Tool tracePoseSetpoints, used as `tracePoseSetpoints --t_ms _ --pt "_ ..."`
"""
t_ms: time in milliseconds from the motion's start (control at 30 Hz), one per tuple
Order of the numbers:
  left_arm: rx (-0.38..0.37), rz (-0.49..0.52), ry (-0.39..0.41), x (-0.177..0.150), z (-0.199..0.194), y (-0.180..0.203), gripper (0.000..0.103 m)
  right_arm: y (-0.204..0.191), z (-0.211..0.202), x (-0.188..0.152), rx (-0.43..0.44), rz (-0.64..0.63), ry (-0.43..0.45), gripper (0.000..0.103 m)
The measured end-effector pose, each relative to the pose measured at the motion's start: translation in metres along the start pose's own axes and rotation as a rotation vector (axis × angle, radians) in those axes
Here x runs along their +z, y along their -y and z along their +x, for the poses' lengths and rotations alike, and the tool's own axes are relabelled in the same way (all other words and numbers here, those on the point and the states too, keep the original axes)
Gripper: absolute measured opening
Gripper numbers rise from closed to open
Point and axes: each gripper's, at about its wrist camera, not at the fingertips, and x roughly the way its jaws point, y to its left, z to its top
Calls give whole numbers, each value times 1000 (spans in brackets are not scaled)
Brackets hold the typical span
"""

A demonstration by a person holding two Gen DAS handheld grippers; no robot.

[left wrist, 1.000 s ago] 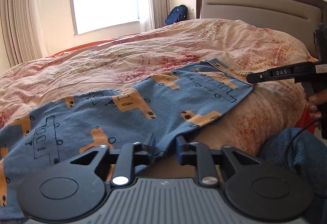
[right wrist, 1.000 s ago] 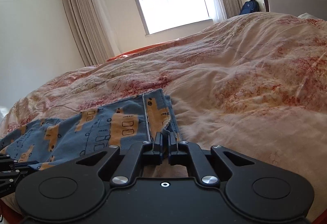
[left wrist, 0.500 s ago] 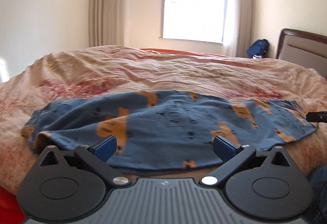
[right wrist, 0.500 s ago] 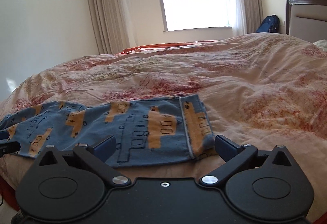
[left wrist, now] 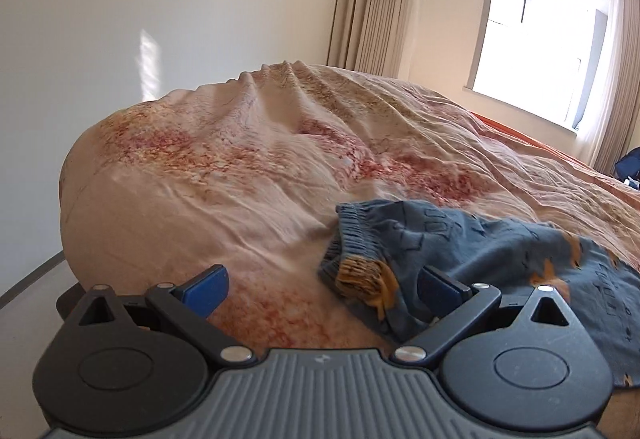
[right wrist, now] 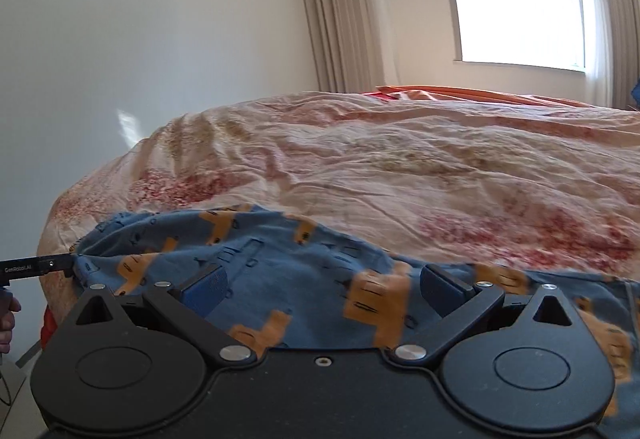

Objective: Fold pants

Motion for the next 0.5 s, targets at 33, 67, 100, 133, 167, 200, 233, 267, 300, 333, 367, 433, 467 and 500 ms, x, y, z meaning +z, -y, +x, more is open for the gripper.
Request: tracePoseSetpoints --t_ms 33,67,100,133,167,200,233,267,300,333,367,433,467,500 --pt "-14 1 0 4 5 -3 102 -9 15 1 23 -5 5 102" --pt "-27 -2 -1 6 9 -5 101 -15 26 1 38 -4 10 102" --pt "-45 -6 -9 8 13 -6 98 -22 38 0 54 2 17 102" --pt "-65 -6 -27 10 19 -7 91 -27 48 -2 71 12 21 102" --pt "-87 -6 -45 11 25 -9 81 -31 58 -5 92 17 21 102" --pt "-105 -6 -61 12 30 -10 75 -34 64 -8 109 18 20 102" --pt "-125 -3 -79 13 33 -11 63 -36 68 -10 120 17 21 102" --pt "-146 -5 -99 13 35 -10 54 -36 71 -14 130 14 22 102" --pt "-155 -12 -116 13 37 -9 51 -35 73 -17 136 12 25 102" --pt "-156 -13 -130 13 39 -7 44 -33 73 -20 142 18 34 102" --pt "-151 -3 -141 13 40 -3 36 -30 71 -22 151 32 44 102" --pt "-89 52 -125 16 37 8 21 -21 67 -23 165 74 68 102" --pt "-71 78 -113 19 33 13 21 -18 66 -23 163 86 77 103" --pt "-54 103 -99 22 29 16 20 -16 64 -25 161 92 83 103"
